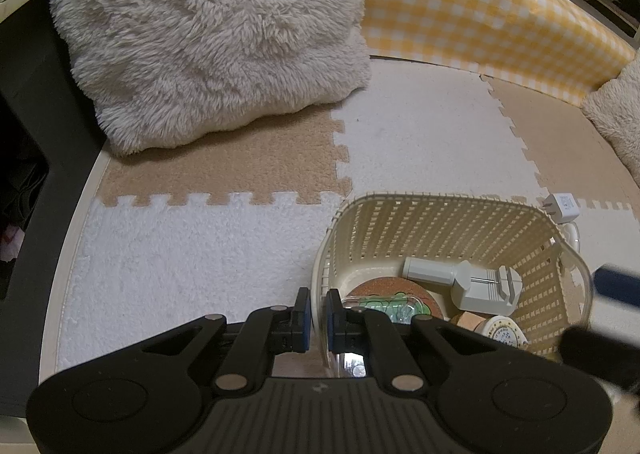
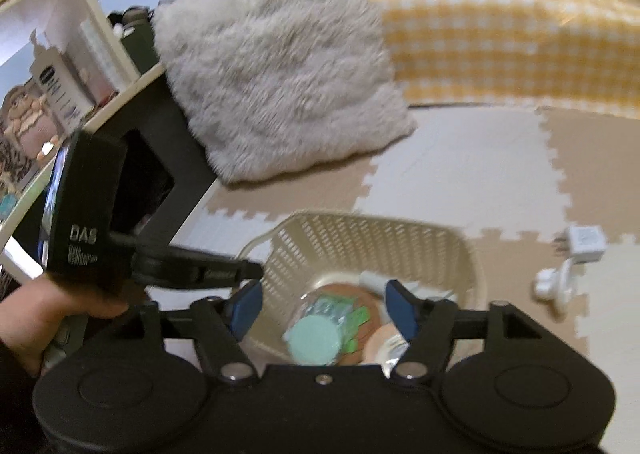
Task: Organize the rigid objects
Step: 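Open the right tool and withdraw it toward the white suction cup, then grasp the white bulb-shaped suction cup with the right tool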
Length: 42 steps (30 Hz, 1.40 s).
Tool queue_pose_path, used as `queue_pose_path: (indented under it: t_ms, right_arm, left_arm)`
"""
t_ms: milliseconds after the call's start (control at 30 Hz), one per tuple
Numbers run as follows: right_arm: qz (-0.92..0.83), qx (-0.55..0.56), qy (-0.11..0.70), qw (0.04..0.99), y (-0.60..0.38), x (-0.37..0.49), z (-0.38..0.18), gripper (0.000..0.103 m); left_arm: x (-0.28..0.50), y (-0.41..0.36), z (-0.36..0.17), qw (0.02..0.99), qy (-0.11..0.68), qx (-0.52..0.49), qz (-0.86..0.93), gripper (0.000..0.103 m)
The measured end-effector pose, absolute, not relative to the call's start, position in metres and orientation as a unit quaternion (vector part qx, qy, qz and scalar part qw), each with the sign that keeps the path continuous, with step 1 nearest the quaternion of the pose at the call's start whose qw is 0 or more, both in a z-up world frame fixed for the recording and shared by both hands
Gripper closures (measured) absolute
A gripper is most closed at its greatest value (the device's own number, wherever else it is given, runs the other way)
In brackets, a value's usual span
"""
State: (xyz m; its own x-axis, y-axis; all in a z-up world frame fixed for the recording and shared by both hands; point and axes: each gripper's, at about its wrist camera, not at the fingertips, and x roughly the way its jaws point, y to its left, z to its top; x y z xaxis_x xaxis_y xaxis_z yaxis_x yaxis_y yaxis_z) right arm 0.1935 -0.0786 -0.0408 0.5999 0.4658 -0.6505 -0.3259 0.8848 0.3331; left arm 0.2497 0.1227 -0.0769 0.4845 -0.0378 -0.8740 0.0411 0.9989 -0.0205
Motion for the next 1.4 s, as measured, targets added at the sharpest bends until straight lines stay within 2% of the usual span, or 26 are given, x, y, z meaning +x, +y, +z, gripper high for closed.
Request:
queue_pose_path:
  t_ms: [167, 300, 533, 733, 800, 900, 1033, 1100, 1400]
  right_arm:
    - [0.192, 0.089, 0.365, 0.907, -0.101, 0.196, -0.037, 0.004]
    - [0.156, 0.096, 0.362, 0.914, -0.121, 0.203, -0.044, 0.0]
    - [0.068, 0.117, 0.348, 0.928, -0.159, 0.213, -0.07, 0.0]
    - [0.023, 0.145, 0.37, 0.918, -0.183, 0.22, -0.101, 0.001]
    - [0.019, 0.147, 0.37, 0.917, -0.186, 0.219, -0.112, 0.017]
    - [0.029, 0.135, 0.376, 0.916, -0.185, 0.221, -0.124, 0.035]
    - [0.037, 0.114, 0.377, 0.919, -0.178, 0.225, -0.133, 0.041]
    - [0.041, 0.107, 0.373, 0.921, -0.176, 0.227, -0.134, 0.05]
    - [0.034, 0.103, 0.364, 0.925, -0.18, 0.237, -0.144, 0.074]
  left_arm:
    - [0.25, 0.123, -0.077, 0.862, 0.507, 0.002, -0.023, 0.095]
    - [0.25, 0.123, -0.077, 0.862, 0.507, 0.002, -0.023, 0.095]
    - [0.25, 0.123, -0.077, 0.861, 0.507, 0.002, -0.023, 0.095]
    - [0.249, 0.123, -0.077, 0.861, 0.507, 0.003, -0.023, 0.095]
    - [0.25, 0.123, -0.077, 0.861, 0.507, 0.002, -0.023, 0.095]
    - [0.25, 0.123, -0.077, 0.861, 0.507, 0.003, -0.023, 0.095]
    - [0.25, 0.123, -0.077, 0.862, 0.507, 0.002, -0.023, 0.095]
    - [0.25, 0.123, -0.077, 0.862, 0.507, 0.002, -0.023, 0.095]
    - [0.25, 0.123, -0.077, 0.861, 0.507, 0.002, -0.023, 0.095]
